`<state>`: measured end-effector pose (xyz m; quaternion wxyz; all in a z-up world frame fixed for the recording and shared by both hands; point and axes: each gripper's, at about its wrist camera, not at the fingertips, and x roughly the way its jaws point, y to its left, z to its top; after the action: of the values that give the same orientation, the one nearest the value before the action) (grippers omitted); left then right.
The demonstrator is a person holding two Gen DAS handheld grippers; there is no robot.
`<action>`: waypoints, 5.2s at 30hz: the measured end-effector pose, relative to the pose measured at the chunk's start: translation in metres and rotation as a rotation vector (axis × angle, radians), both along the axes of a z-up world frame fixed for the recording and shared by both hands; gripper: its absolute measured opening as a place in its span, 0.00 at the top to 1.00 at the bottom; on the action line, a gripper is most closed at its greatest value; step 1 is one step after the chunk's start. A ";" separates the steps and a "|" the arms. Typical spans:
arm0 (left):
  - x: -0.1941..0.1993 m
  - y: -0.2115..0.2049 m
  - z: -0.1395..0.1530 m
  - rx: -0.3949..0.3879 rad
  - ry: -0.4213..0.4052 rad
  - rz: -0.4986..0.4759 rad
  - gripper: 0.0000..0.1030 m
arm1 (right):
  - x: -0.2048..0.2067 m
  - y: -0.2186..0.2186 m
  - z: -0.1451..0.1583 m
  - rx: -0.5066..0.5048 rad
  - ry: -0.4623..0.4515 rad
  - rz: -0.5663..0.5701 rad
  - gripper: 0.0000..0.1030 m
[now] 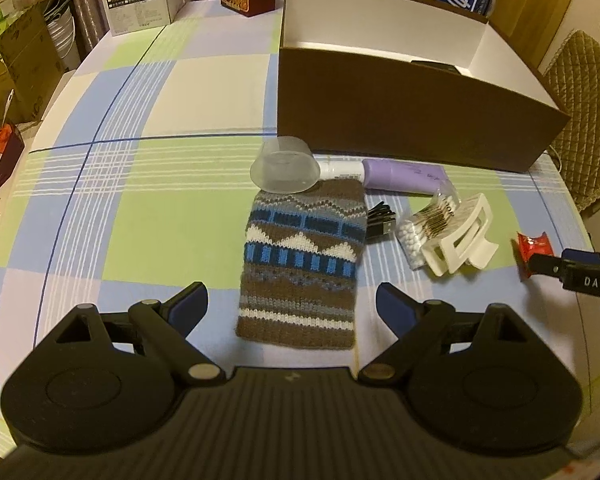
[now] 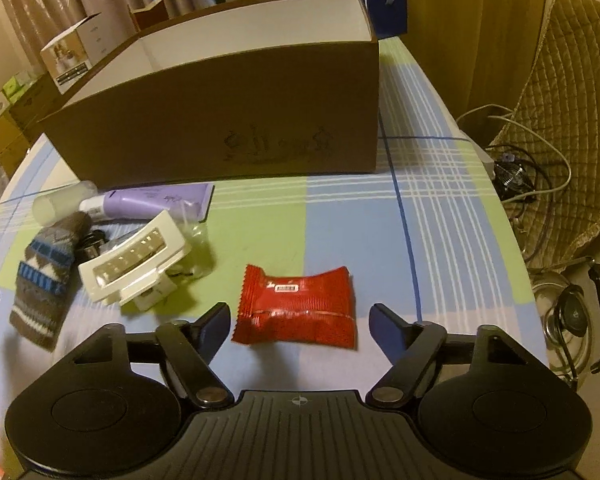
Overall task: Organize objects
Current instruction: 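Grasp the red candy packet with the right tool while the left tool grasps the knitted sock, then carry the knitted sock into the brown box with the left tool while the right tool drops the packet, then withdraw both open tools from the brown box toward the remaining table items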
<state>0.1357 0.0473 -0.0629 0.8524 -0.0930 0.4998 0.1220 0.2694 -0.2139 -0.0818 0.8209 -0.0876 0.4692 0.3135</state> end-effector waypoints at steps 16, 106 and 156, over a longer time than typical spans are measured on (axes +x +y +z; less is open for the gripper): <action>0.024 -0.003 -0.025 0.053 0.022 -0.045 0.14 | 0.007 0.011 -0.006 -0.027 -0.027 0.030 0.61; 0.298 -0.007 0.040 0.058 -0.127 -0.210 0.78 | 0.181 0.138 0.088 0.251 -0.080 0.078 0.61; 0.277 0.022 0.050 0.028 -0.158 -0.155 0.13 | 0.180 0.136 0.082 0.232 -0.088 0.058 0.04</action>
<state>0.4127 0.0688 -0.0129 0.8974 -0.0514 0.4348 0.0548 0.4496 -0.0781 -0.0002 0.8360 -0.0193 0.3902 0.3854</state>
